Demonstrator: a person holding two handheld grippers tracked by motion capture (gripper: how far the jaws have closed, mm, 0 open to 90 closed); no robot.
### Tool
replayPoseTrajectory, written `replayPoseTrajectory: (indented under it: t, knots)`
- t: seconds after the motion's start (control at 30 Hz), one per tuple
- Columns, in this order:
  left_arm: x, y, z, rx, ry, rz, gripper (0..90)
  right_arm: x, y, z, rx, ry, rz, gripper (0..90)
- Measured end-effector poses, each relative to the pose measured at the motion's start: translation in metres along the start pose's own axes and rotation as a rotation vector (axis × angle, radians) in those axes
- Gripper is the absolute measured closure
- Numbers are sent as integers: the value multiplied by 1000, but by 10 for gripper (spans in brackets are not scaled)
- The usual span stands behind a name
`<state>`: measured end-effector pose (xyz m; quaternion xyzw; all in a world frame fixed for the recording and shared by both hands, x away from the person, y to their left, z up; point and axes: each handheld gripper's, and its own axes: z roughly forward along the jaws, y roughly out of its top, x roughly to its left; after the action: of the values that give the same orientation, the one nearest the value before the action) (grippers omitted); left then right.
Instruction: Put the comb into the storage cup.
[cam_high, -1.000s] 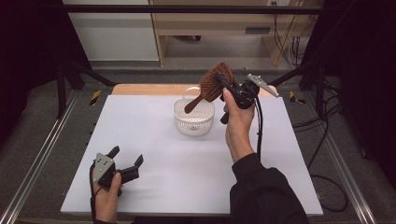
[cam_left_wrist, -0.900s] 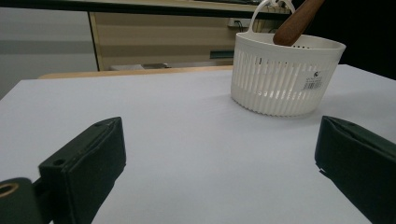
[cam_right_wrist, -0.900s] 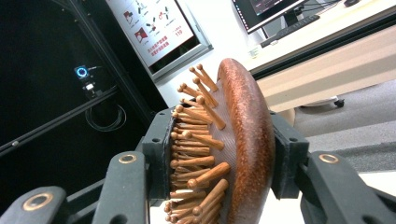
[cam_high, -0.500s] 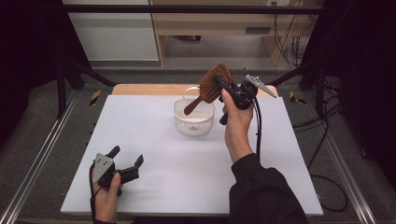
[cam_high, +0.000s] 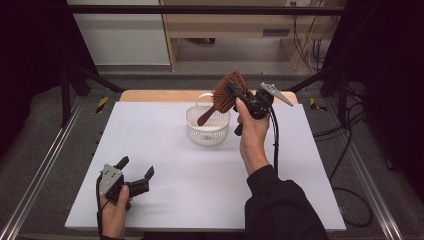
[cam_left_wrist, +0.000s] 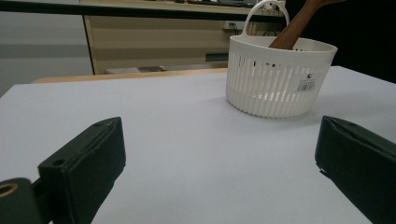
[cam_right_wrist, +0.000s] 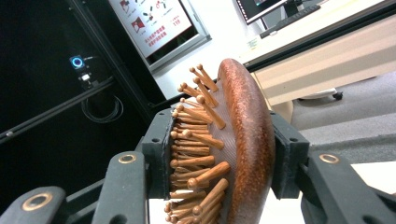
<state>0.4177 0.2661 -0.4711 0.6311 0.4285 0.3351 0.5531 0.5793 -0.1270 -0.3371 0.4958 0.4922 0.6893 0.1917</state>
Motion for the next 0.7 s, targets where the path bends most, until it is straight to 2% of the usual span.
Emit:
replayPoseTrajectory:
  t: [0.27,0.7]
  knots:
    - [0,0,0,2,-8,8,19,-4,-9,2,8,-2,15,512]
    - [-1,0,0,4,-11,9,19,-3,-16,7,24,2,11,512]
